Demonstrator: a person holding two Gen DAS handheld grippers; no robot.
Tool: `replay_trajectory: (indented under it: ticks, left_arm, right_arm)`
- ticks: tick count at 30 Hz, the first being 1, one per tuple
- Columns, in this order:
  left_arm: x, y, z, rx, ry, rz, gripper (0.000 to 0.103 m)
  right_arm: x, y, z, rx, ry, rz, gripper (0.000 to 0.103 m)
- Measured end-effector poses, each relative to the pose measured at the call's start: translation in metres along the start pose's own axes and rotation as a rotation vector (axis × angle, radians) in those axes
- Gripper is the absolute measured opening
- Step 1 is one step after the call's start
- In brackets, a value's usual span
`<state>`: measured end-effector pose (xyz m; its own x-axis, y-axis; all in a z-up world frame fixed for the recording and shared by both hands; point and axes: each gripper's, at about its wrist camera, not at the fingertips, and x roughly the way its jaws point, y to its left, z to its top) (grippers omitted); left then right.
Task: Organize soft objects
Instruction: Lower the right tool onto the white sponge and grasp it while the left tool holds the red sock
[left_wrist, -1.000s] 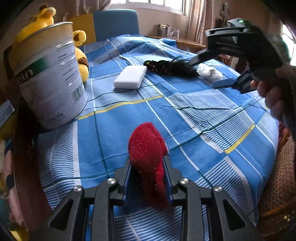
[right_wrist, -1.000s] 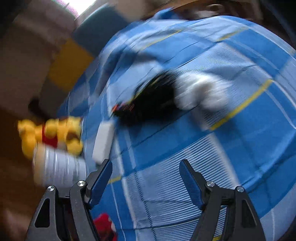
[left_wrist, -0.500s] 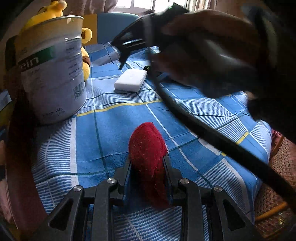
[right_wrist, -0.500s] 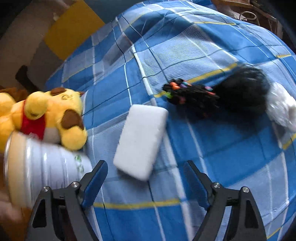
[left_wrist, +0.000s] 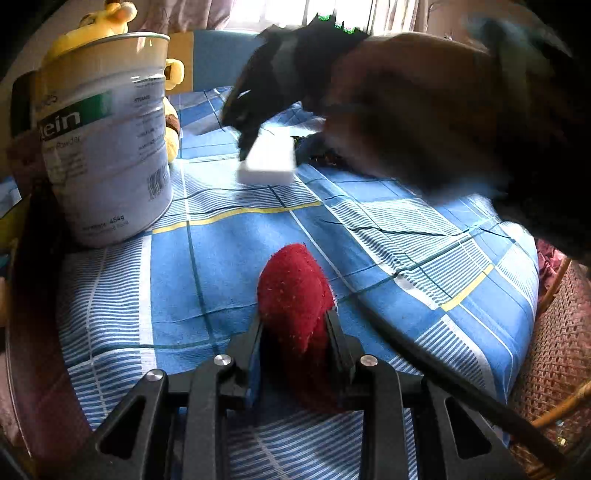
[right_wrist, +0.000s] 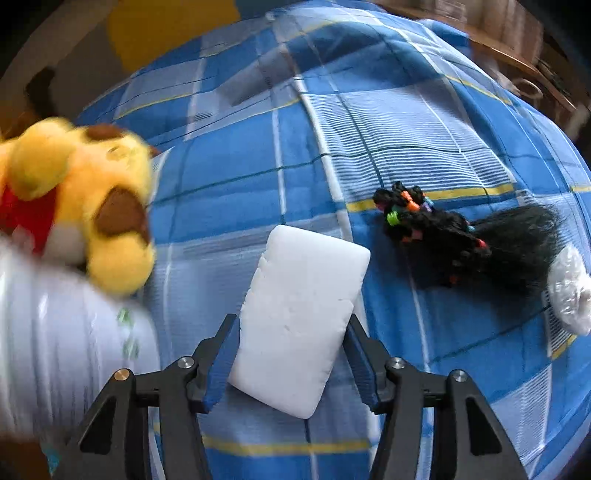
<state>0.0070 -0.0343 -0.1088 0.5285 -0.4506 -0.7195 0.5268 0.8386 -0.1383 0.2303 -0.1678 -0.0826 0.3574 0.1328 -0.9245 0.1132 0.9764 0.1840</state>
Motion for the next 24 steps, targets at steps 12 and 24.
replay_trajectory:
  ticks: [12,24]
  left_arm:
    - [0.0,-0.004,-0.002,0.013,0.002,0.039,0.031]
    - [0.004,-0.011,0.005,0.032,0.037,0.081,0.031]
  right_arm:
    - [-0.029,-0.059,-0.104,-0.124,0.041,0.059,0.057]
    - [-0.029,-0.053,-0.111,-0.163,-0.004,0.032,0.059]
